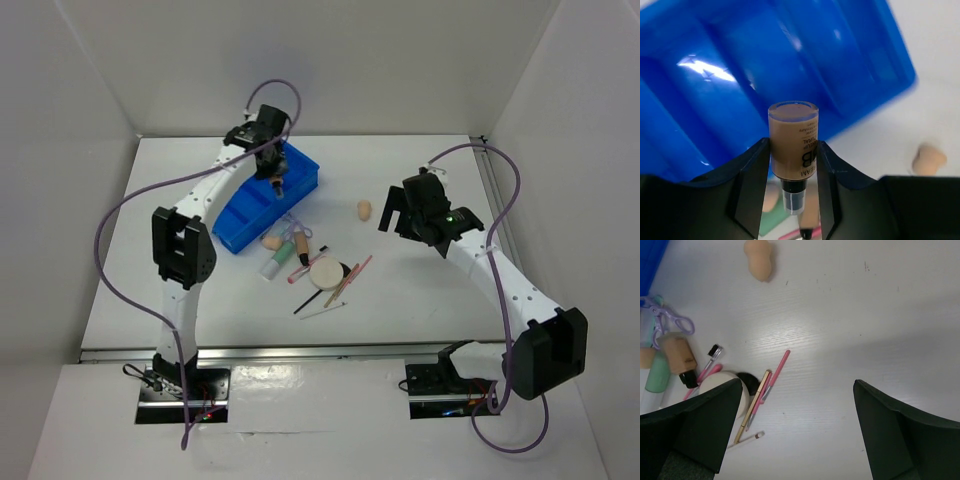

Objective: Organize the makeup

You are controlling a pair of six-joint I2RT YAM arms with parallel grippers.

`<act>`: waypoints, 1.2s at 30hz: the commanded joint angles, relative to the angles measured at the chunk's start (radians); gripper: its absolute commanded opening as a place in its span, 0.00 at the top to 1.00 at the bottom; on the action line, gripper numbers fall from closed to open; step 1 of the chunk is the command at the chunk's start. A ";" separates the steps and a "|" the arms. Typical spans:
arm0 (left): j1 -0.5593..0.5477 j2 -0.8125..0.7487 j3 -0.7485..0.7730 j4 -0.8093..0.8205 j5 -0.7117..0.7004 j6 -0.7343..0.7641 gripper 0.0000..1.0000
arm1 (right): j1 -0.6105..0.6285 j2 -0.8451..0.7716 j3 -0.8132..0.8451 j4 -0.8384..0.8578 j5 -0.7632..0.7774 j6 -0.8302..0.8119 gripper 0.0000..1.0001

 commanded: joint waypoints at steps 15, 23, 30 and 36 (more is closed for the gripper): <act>0.203 0.172 0.161 0.089 0.148 -0.257 0.56 | -0.005 0.016 0.029 -0.006 -0.006 -0.012 0.00; 0.177 0.022 0.023 0.136 0.165 -0.154 0.10 | -0.005 0.025 0.029 0.005 -0.006 -0.012 0.00; -0.004 -0.264 -0.308 0.179 0.032 0.110 0.32 | -0.005 0.005 -0.012 0.037 -0.015 -0.003 0.00; -0.164 -0.298 -0.512 0.107 0.002 -0.007 0.26 | -0.005 0.005 -0.043 0.048 -0.037 0.006 0.00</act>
